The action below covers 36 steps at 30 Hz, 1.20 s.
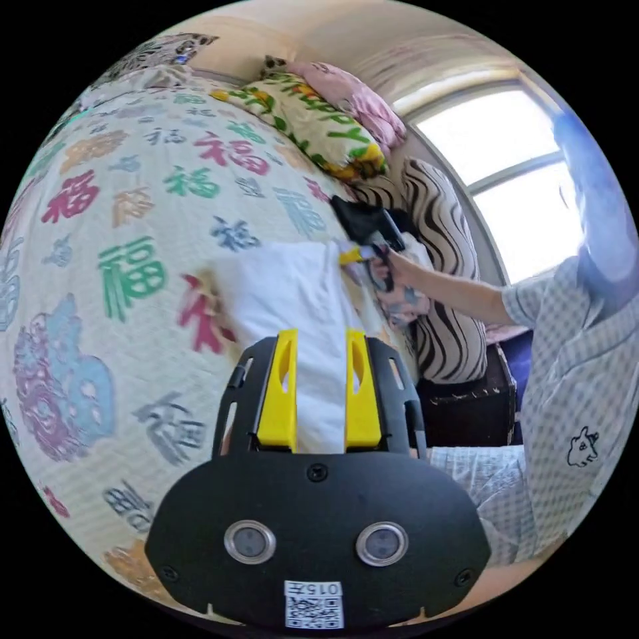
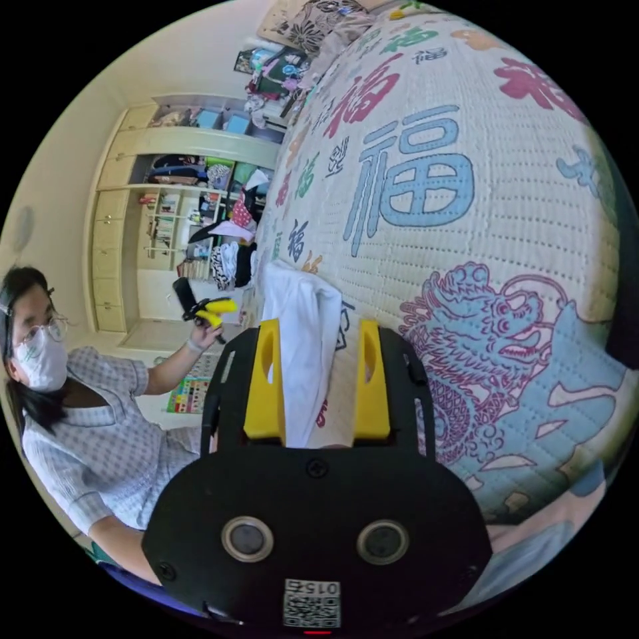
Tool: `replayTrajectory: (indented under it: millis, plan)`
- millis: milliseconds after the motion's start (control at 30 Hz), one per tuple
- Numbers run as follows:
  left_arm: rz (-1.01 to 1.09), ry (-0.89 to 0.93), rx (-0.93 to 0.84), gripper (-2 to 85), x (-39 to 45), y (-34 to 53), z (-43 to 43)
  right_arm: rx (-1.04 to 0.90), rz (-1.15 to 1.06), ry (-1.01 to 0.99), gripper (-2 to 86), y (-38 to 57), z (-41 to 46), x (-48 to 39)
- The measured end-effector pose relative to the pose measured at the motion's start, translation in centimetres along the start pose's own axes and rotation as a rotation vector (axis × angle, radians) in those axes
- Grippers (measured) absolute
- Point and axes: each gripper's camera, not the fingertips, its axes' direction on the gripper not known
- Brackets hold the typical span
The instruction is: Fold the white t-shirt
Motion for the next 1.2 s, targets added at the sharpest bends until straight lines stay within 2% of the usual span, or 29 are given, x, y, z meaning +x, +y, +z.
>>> replayTrajectory:
  millis: [67,133,267,333,400,500,767,967,1100,1200]
  plan:
    - [-0.044,0.011,0.033,11.8,-3.8,-1.7,-0.5,0.038,-0.002,-0.075,15.9,0.9,-1.0,0.9]
    - [-0.097,0.103,-0.015,13.0,-7.7,-4.0,0.9,0.054,-0.009,-0.117,15.8,1.3,-1.4,1.3]
    - [-0.082,0.232,-0.084,13.1,-10.4,-6.6,4.3,0.029,-0.019,-0.176,13.3,1.7,-1.4,2.0]
    - [-0.114,0.339,-0.070,10.6,-11.7,-7.8,5.1,0.002,-0.018,-0.213,10.5,1.8,-1.2,2.3]
    - [-0.140,0.365,-0.096,7.8,-12.5,-8.6,5.6,-0.079,-0.033,-0.209,5.4,2.0,-0.8,2.2]
    - [-0.113,0.371,-0.103,4.2,-13.0,-9.9,5.1,-0.062,-0.084,-0.048,4.3,2.6,-2.0,1.3]
    - [0.058,0.254,-0.071,3.3,-11.2,-14.1,2.4,-0.041,-0.201,0.094,3.9,4.2,-4.5,-1.1]
    - [0.295,0.224,-0.044,4.0,-5.3,-10.9,-1.0,-0.097,-0.411,0.141,3.6,10.9,-4.3,-5.4]
    - [0.446,0.159,-0.192,4.7,-0.5,-6.0,-1.4,-0.160,-0.498,0.252,2.6,16.6,-2.4,-7.4]
    - [0.454,0.094,-0.291,5.0,1.3,-2.2,-0.4,-0.222,-0.498,0.331,1.6,20.7,0.2,-7.3]
